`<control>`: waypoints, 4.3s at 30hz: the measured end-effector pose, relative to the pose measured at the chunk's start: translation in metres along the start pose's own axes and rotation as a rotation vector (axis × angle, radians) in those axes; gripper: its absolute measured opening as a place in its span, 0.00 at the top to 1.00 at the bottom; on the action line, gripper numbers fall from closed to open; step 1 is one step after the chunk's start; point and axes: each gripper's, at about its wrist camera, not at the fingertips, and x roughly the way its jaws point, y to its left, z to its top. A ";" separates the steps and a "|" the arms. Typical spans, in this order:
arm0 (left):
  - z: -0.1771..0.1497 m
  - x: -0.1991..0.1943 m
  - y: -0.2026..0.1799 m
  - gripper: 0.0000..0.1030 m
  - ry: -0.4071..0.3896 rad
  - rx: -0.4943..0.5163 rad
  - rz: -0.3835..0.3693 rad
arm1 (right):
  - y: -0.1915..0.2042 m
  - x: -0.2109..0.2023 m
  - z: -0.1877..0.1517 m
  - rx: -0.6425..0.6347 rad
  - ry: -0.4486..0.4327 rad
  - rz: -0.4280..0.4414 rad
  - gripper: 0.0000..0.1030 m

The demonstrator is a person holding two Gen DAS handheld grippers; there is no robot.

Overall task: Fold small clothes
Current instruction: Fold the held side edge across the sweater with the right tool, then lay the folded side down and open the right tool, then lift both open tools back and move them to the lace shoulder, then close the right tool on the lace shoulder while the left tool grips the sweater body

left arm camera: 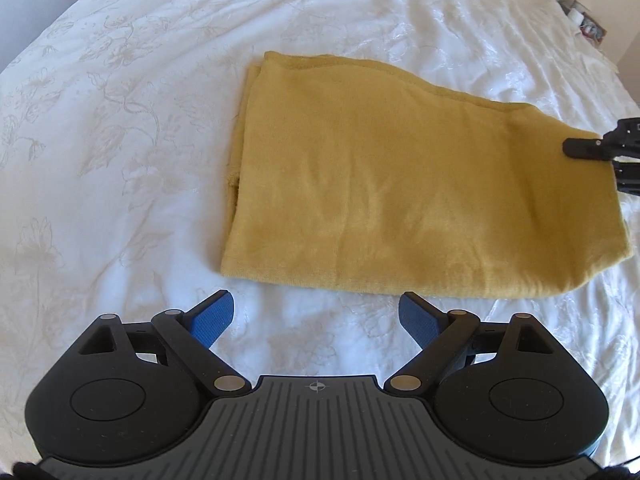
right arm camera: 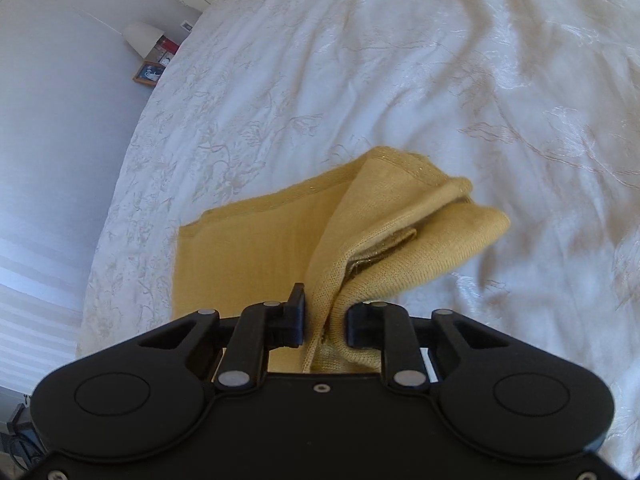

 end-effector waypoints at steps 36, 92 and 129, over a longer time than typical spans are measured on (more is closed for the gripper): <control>0.017 0.002 0.108 0.12 -0.004 -0.029 -0.047 | 0.197 0.124 -0.045 -0.234 0.052 0.100 0.53; 0.127 0.063 0.098 0.10 -0.052 -0.002 -0.133 | 0.087 0.054 -0.084 -0.160 -0.036 -0.122 0.09; 0.068 0.109 0.057 0.00 0.124 -0.068 -0.455 | 0.029 0.137 0.002 -0.020 0.107 0.186 0.00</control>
